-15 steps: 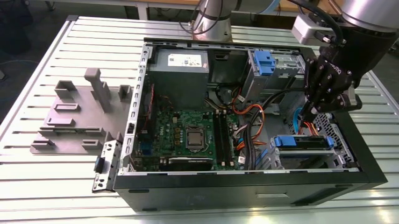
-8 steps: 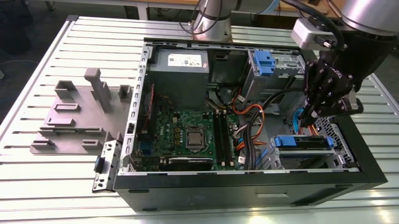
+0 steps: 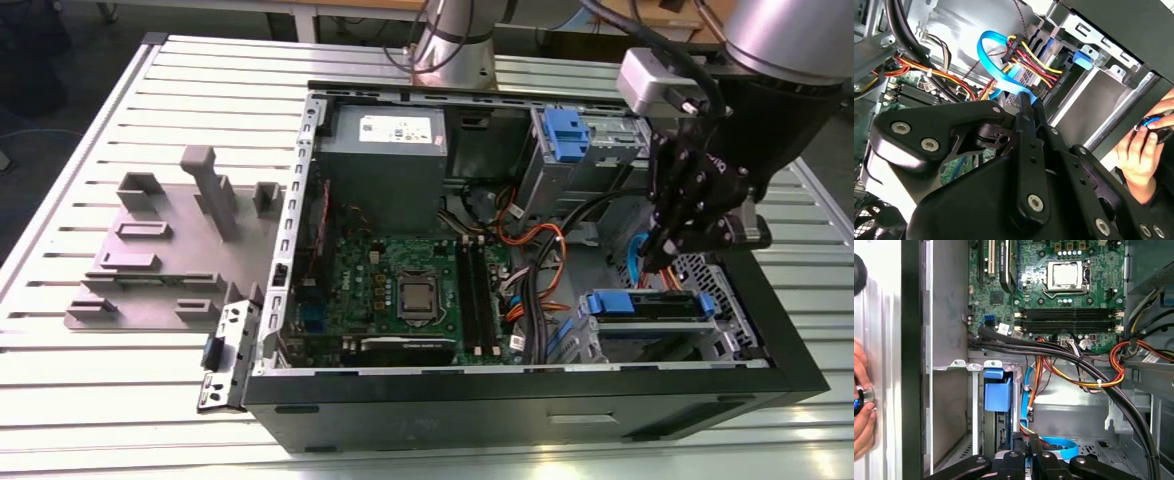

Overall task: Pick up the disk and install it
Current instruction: 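Insert the second disk wire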

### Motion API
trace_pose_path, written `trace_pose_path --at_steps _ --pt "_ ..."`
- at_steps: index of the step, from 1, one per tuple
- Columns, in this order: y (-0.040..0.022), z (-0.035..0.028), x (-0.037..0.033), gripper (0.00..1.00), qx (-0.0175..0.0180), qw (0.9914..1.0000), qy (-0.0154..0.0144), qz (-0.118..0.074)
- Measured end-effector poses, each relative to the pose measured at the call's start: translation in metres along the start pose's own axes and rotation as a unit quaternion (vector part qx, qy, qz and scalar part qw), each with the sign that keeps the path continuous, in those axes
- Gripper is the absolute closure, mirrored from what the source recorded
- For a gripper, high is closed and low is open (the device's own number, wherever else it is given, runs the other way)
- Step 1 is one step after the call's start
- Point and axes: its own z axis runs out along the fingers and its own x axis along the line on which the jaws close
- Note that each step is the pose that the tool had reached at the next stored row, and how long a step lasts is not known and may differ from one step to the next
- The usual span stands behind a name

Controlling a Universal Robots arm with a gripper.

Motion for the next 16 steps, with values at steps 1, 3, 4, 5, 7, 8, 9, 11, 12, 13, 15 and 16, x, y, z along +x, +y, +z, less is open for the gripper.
trace_pose_path --at_steps 1,3,4,5,7,8,9,11,12,13,15,16 --pt "0.0003 0.0004 0.001 0.84 0.0006 0.99999 -0.0037 0.0" --pt "0.0009 0.0012 0.003 0.84 0.0018 0.99993 -0.0113 0.001" --pt "0.0012 0.0017 0.0042 0.84 0.0024 0.99988 -0.015 0.001" --pt "0.0015 0.0022 0.0055 0.84 0.003 0.99984 -0.0174 0.001" --pt "0.0022 0.003 0.0088 0.84 0.0042 0.99981 -0.0189 0.001" --pt "0.0028 0.0033 0.0103 0.84 0.005 0.99981 -0.0191 0.001" --pt "0.0034 0.0037 0.0115 0.84 0.0059 0.9998 -0.0192 0.0" --pt "0.005 0.0043 0.0135 0.84 0.0077 0.99978 -0.0196 0.0" --pt "0.0056 0.0046 0.0144 0.84 0.0085 0.99977 -0.0198 -0.001" --pt "0.0063 0.005 0.0153 0.84 0.0094 0.99975 -0.02 -0.001" --pt "0.0075 0.0058 0.0172 0.84 0.0113 0.99972 -0.0204 -0.002" --pt "0.0079 0.0062 0.0184 0.84 0.0121 0.99971 -0.0206 -0.003"
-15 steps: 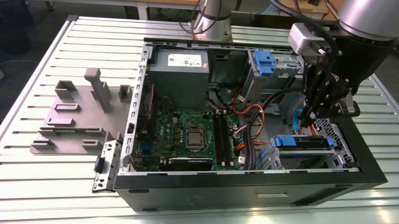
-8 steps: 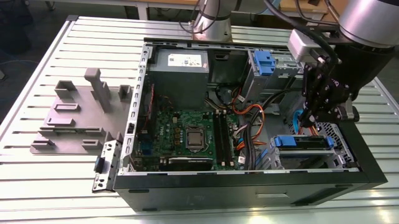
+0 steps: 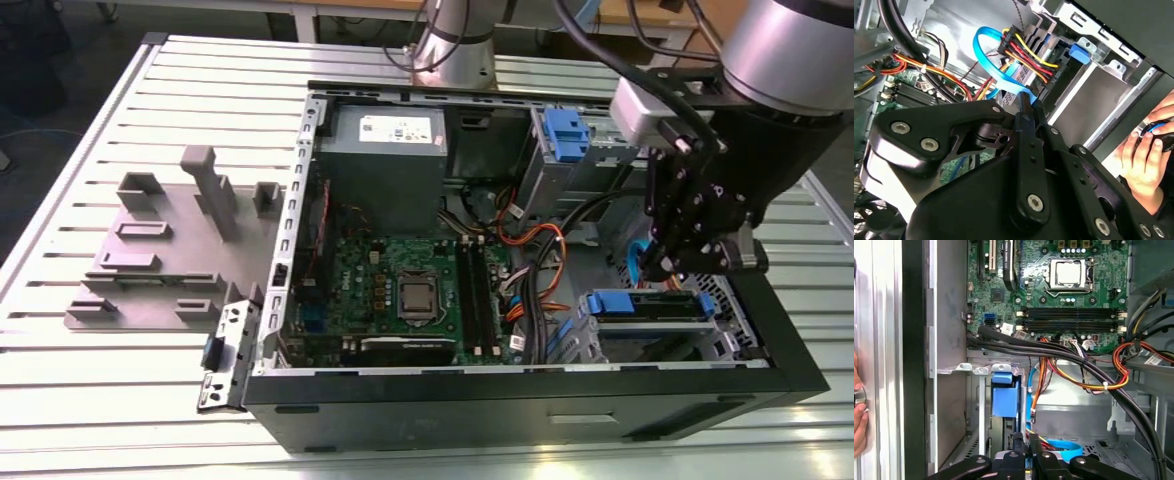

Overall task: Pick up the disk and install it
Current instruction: 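Insert the second disk wire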

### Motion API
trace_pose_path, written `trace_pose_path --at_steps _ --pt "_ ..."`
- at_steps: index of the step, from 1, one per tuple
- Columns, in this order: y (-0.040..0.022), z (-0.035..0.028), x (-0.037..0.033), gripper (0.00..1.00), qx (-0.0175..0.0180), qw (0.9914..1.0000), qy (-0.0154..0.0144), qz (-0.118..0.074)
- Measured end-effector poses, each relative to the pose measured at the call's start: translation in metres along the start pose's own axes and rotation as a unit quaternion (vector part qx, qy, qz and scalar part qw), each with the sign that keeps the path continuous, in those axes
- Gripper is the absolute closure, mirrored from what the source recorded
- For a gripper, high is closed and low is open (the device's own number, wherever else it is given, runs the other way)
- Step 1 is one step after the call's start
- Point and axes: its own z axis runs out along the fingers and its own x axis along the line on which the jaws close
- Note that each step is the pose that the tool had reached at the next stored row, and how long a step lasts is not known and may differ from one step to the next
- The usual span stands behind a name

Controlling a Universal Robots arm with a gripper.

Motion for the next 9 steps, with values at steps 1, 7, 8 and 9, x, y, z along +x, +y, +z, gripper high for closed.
trace_pose_path --at_steps 1,7,8,9 --pt "0.0003 0.0004 0.0013 0.84 0.0007 1.0 -0.0002 0.0" --pt "0.0011 0.003 0.0089 0.84 0.0023 1.0 -0.0016 -0.001" --pt "0.0011 0.0033 0.0095 0.84 0.0024 1.0 -0.0017 -0.001" --pt "0.0012 0.0036 0.01 0.84 0.0025 1.0 -0.0017 -0.001"
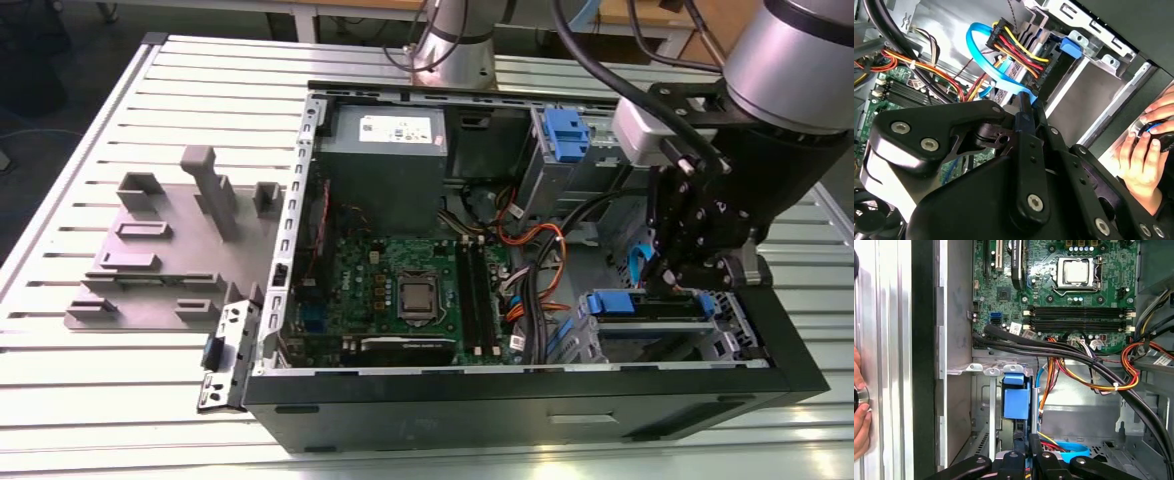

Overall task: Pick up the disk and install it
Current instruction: 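Insert the second disk wire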

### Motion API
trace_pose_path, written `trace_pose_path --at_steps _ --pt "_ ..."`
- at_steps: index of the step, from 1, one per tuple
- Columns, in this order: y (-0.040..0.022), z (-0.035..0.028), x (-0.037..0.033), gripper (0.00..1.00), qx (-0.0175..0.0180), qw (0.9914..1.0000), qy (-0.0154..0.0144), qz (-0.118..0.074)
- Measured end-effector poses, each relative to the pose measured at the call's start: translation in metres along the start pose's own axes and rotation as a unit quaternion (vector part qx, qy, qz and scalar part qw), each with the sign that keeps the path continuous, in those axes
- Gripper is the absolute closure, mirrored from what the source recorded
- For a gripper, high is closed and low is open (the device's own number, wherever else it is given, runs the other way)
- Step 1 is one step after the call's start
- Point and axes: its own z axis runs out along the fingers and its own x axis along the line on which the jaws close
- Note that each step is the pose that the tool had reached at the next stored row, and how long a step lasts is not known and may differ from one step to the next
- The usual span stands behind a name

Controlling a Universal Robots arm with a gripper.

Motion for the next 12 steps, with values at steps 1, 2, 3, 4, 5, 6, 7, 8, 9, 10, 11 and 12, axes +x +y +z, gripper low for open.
trace_pose_path --at_steps 1,2,3,4,5,6,7,8,9,10,11,12 --pt "0.0 0.0004 0.0004 0.84 0.0 1.0 -0.0001 0.0" --pt "0.0001 0.0007 0.0009 0.84 0.0001 1.0 -0.0001 0.0" --pt "0.0001 0.0011 0.0013 0.84 0.0001 1.0 -0.0002 0.0" --pt "0.0001 0.0016 0.0018 0.84 0.0001 1.0 -0.0002 0.0" --pt "0.0001 0.002 0.0022 0.84 0.0001 1.0 -0.0002 0.0" --pt "0.0001 0.0025 0.0025 0.84 0.0001 1.0 -0.0003 0.0" --pt "0.0001 0.0029 0.0027 0.84 0.0001 1.0 -0.0004 0.0" --pt "0.0002 0.0033 0.0031 0.84 0.0002 1.0 -0.0003 0.0" --pt "0.0002 0.0038 0.0034 0.84 0.0002 1.0 -0.0004 0.0" --pt "0.0002 0.0042 0.0035 0.84 0.0002 1.0 -0.0005 0.0" --pt "0.0002 0.0046 0.0037 0.84 0.0002 1.0 -0.0005 0.0" --pt "0.0003 0.0049 0.0037 0.84 0.0002 1.0 -0.0005 0.0"
